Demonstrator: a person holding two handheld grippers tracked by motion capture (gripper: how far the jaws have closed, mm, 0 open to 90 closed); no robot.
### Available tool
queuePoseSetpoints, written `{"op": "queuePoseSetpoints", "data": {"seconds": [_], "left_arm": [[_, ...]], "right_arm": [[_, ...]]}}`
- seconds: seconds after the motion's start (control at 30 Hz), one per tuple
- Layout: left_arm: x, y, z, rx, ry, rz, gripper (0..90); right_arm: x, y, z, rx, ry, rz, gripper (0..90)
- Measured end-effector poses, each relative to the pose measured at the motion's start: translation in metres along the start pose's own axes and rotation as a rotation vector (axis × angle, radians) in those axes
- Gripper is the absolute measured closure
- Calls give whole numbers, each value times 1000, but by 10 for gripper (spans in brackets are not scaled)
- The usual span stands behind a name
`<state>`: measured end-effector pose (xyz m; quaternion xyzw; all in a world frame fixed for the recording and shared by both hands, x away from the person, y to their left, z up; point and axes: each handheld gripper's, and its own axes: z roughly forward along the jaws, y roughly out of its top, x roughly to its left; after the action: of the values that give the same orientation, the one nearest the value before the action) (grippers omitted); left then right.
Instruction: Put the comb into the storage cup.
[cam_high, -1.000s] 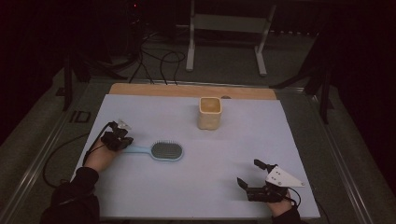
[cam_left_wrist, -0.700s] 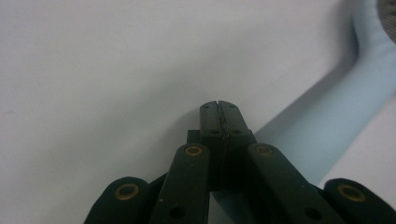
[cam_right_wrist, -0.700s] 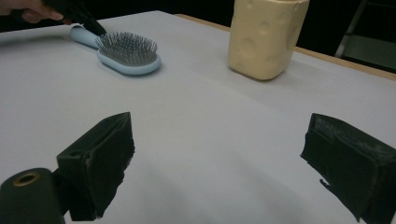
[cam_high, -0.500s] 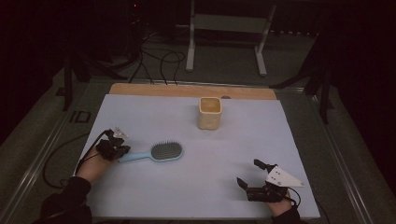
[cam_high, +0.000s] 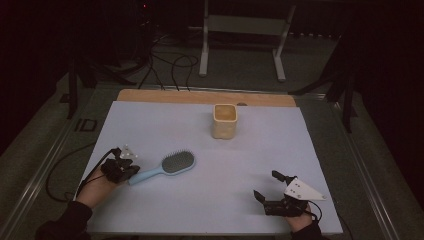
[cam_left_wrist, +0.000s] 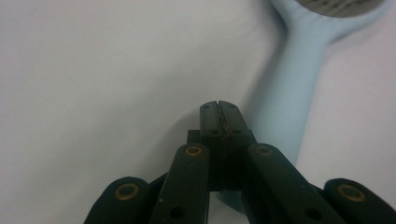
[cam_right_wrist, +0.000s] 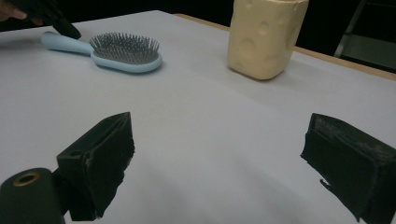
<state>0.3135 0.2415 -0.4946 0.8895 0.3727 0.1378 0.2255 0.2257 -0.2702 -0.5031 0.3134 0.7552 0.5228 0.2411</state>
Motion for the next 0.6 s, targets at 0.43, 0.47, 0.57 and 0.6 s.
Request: {"op": "queuePoseSetpoints", "data": {"seconds": [0.43, 0.47, 0.57, 0.6], "left_arm": [[-22, -11, -8, 5, -47, 9, 900], [-22, -11, -8, 5, -47, 9, 900], [-31, -11, -11, 9, -59, 37, 900], [-33, -11, -11, 11, -60, 43, 900]], "right_arm": [[1, 0, 1, 1, 3, 0, 84], [1, 0, 1, 1, 3, 0, 84], [1, 0, 1, 3, 3, -2, 85], [1, 0, 1, 3, 3, -1, 84]]}}
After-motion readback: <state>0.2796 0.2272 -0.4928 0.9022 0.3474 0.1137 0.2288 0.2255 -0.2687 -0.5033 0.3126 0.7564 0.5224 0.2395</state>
